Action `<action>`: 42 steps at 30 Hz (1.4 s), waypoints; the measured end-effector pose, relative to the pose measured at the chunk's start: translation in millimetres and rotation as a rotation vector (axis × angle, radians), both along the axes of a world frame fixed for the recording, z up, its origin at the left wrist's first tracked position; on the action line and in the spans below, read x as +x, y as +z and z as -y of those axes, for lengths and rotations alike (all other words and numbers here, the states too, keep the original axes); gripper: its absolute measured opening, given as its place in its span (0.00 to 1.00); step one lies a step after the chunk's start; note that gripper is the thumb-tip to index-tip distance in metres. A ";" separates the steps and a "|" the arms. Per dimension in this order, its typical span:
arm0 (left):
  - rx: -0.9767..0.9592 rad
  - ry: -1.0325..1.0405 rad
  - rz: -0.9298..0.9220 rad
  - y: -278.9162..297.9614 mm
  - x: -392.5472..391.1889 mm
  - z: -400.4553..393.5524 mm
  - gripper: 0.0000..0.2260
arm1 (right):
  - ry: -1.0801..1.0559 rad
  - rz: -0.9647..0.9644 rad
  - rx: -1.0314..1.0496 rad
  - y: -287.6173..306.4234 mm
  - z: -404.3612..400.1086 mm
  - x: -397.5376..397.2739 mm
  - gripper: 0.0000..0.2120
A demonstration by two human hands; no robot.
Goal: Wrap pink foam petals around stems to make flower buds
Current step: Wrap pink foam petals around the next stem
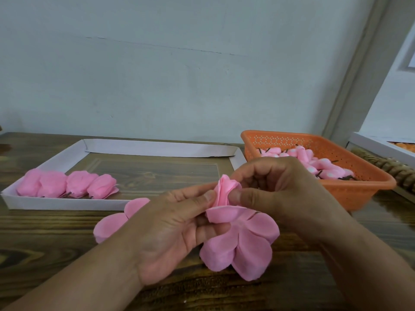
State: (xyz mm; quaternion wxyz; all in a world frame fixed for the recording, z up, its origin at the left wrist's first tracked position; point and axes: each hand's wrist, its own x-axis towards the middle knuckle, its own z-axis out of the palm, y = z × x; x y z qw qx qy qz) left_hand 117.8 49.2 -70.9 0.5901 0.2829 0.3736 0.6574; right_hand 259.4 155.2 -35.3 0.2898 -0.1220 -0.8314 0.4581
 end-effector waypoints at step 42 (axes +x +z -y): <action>0.141 -0.102 -0.106 -3.3 -3.5 2.9 0.17 | 0.013 0.055 0.077 0.1 -5.4 1.8 0.06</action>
